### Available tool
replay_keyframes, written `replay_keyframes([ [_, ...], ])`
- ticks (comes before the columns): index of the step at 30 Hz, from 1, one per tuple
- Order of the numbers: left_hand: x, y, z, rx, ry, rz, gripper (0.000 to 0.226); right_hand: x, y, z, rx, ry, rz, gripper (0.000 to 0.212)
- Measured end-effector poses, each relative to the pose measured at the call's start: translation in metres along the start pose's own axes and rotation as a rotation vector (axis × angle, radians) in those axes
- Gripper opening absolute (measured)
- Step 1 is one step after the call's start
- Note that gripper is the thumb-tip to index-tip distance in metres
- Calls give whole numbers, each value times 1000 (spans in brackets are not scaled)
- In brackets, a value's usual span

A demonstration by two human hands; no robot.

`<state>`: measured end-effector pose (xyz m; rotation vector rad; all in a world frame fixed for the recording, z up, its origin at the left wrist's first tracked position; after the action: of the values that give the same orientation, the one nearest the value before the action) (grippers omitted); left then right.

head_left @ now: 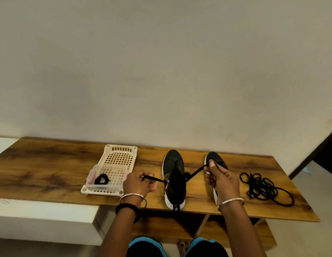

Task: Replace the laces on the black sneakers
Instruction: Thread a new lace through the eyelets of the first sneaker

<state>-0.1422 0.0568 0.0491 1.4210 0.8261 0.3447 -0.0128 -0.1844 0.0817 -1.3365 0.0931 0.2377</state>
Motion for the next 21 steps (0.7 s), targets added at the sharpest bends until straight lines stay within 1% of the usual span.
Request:
replay_keyframes([
  [3, 9, -9, 5, 32, -14, -9, 18, 11, -17, -7, 138, 40, -14, 16],
  [6, 18, -22, 12, 158, -47, -17, 30, 21, -34, -7, 323, 2, -11, 12],
  [8, 26, -30, 19, 291, -125, -10, 37, 29, -44, -5, 447, -40, 2, 9],
  [10, 28, -34, 32, 424, -253, -23, 39, 39, -47, 0, 533, -61, 25, 10],
  [11, 27, -34, 39, 494, -308, -21, 41, 45, -47, 2, 505, -54, 19, 11],
  [12, 28, -33, 44, 552, -347, -8, 44, 50, -48, 3, 409, -47, -10, 11],
  [14, 33, -28, 52, 621, -349, 57, 42, 63, -44, 6, 79, -45, -125, 10],
  [15, 38, -25, 54, 655, -307, 115, 37, 70, -40, 7, -76, -51, -193, 11],
  [17, 47, -17, 57, 678, -203, 213, 22, 81, -27, 13, -263, -77, -275, 15],
  [18, 54, -17, 60, 653, -162, 238, 17, 86, -19, 17, -313, -91, -282, 14],
  [20, 66, -19, 65, 575, -104, 263, 13, 93, -1, 21, -370, -101, -258, 6],
  [21, 72, -20, 68, 535, -74, 271, 12, 97, 9, 22, -384, -95, -245, 7],
])
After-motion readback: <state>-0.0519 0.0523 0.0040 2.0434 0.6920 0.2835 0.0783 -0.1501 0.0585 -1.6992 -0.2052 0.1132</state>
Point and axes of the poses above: each hand's wrist, its own x-axis towards the middle knuckle, its own z-axis out of the palm, y = z × x, the point moved 5 cm from there along x, towards the middle knuckle, and after that the axes turned 3 degrees about -y, right-handed, at the moved point
